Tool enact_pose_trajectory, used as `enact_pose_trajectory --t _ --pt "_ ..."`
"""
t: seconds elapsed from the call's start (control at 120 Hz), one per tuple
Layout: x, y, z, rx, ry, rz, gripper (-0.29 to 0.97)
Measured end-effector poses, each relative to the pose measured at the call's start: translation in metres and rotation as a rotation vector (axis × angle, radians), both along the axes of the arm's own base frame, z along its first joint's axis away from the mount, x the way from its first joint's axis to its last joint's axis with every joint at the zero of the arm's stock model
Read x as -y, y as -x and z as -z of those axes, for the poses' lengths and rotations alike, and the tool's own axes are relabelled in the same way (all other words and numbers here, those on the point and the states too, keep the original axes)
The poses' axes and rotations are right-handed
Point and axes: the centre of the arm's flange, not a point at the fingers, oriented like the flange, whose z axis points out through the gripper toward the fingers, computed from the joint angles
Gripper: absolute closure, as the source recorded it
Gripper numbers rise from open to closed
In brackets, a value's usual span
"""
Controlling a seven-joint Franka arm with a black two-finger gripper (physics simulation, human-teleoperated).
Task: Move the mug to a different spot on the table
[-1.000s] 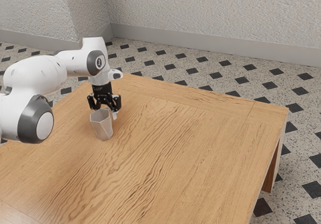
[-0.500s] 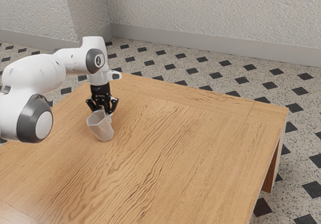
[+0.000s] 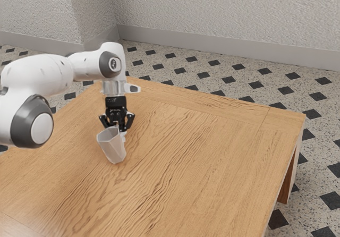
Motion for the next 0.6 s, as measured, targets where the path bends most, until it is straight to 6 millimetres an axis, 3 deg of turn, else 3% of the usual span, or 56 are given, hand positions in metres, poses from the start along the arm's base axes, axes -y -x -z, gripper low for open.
enact_pose_trajectory --t 0.175,0.542,0.6 --pt "0.043 0.008 0.016 -0.060 0.015 0.007 0.65" --pt "0.058 0.014 0.032 -0.106 -0.035 -0.072 0.64" --pt "0.062 0.013 0.032 -0.106 -0.035 -0.077 0.53"
